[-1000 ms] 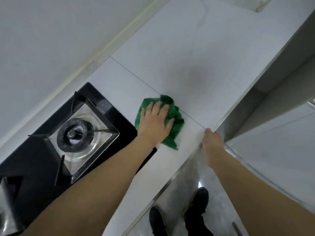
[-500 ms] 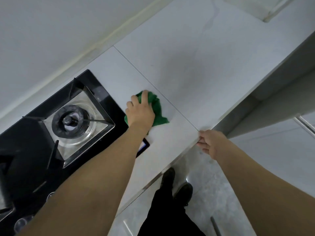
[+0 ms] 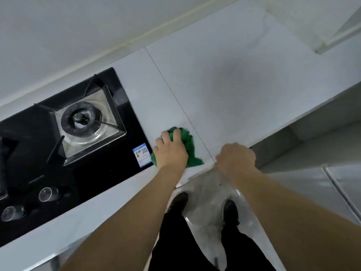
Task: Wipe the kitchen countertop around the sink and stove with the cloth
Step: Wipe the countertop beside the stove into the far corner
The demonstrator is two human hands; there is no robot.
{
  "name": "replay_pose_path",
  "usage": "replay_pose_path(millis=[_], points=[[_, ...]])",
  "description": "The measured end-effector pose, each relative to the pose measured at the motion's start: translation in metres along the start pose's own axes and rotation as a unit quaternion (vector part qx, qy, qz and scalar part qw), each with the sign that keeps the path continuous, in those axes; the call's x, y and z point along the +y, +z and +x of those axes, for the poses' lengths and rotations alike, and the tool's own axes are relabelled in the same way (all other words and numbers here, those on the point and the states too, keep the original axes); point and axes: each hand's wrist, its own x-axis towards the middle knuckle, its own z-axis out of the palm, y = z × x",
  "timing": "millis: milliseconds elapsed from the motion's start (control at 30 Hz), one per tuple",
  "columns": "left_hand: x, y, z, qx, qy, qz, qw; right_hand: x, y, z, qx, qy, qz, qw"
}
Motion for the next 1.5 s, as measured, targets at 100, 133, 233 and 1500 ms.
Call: replay_pose_path(millis=[100, 133, 233, 1500], points=[[0.020, 0.006, -0.040, -0.010, -0.046, -0.012, 0.999, 0.010, 0.006, 0.003, 0.057, -0.099, -0.109, 0.987], [0.030, 0.009, -0.050, -0.012, -0.031, -0.016, 0.999, 0.013, 0.007, 0.003, 0.040, -0.131, -0.133, 0.982], [0.036, 0.011, -0.068, -0.024, 0.056, 0.009, 0.998, 0.023, 0.007, 0.004, -0.067, -0.181, -0.118, 0.974], [0.045, 0.000, -0.057, -0.014, 0.056, -0.028, 0.998, 0.025, -0.024, 0.013, -0.156, -0.247, -0.204, 0.934]])
